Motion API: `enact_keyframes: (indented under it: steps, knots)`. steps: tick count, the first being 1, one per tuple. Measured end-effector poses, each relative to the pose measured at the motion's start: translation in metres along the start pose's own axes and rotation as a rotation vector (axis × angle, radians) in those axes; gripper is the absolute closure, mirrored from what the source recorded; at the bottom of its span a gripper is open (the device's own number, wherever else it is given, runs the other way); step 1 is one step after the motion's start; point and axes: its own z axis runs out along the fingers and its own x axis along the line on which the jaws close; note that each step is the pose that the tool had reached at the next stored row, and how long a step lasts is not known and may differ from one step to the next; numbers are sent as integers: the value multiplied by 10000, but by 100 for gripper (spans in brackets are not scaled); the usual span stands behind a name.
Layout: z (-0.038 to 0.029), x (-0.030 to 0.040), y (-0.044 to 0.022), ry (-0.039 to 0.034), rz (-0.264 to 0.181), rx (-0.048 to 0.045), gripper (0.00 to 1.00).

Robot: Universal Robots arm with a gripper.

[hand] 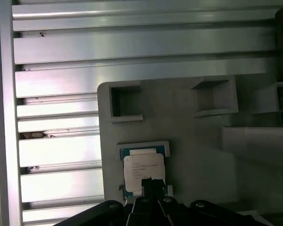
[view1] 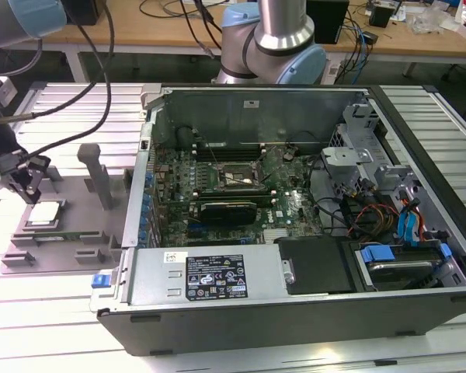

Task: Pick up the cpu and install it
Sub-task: 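Pick up the cpu and move it towards the insertion slot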

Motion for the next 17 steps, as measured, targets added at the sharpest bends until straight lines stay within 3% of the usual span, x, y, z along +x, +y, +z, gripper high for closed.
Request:
enact_keyframes:
  steps: [5, 12, 17]
  knots:
    - [151, 0, -7, 107, -79, 4, 89]
    - [235, -8, -10, 139, -689, -24, 89]
    - [244, -8, -10, 141, -695, -24, 89]
